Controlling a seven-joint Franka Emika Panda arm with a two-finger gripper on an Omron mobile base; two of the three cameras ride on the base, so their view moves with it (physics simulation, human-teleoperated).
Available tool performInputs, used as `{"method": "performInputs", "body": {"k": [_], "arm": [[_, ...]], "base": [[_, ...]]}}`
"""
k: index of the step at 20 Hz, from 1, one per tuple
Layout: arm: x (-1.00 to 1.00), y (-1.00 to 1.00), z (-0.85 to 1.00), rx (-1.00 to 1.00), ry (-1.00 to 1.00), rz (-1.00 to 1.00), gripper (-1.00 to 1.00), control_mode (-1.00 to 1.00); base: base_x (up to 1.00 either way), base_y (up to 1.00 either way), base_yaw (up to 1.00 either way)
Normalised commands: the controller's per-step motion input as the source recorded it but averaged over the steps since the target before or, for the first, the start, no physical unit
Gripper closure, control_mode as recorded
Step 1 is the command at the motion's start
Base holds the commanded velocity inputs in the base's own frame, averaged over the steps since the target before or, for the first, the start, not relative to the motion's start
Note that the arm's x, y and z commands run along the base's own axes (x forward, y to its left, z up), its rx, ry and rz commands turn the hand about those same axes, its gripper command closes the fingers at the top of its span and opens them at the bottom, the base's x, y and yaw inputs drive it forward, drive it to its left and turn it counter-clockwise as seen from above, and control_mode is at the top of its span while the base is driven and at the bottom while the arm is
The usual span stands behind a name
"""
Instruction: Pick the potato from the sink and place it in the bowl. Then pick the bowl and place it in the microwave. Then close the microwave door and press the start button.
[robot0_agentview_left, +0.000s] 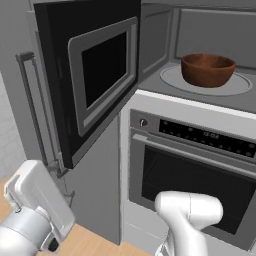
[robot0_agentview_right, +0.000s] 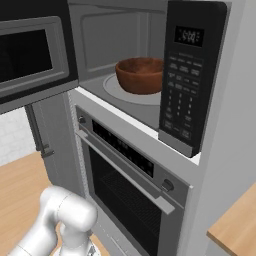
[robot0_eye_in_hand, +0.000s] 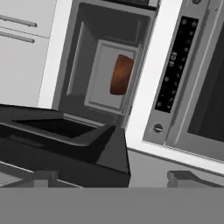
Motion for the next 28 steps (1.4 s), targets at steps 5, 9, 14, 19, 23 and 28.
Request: {"method": "performInputs", "body": {"k": [5, 9, 14, 19, 23, 28], "arm": [[0.63, 0.6, -0.49, 0.0, 0.0, 0.0, -1.0, -1.0], [0.56, 0.45, -0.16, 0.0, -0.01, -0.01, -1.0, -1.0], [0.69, 0.25, -0.11, 0.0, -0.01, -0.06, -1.0, -1.0], [0.79, 0.17, -0.44, 0.0, -0.01, -0.08, -1.0, -1.0], [0.56, 0.16, -0.29, 0.0, -0.08, -0.09, -1.0, -1.0], [-0.01, -0.09, 0.0, 0.06, -0.2, -0.12, -1.0, -1.0]], "base": [[0.0, 0.0, 0.0], [0.0, 0.0, 0.0], [0.0, 0.0, 0.0], [0.0, 0.0, 0.0], [0.0, 0.0, 0.0], [0.0, 0.0, 0.0]]}}
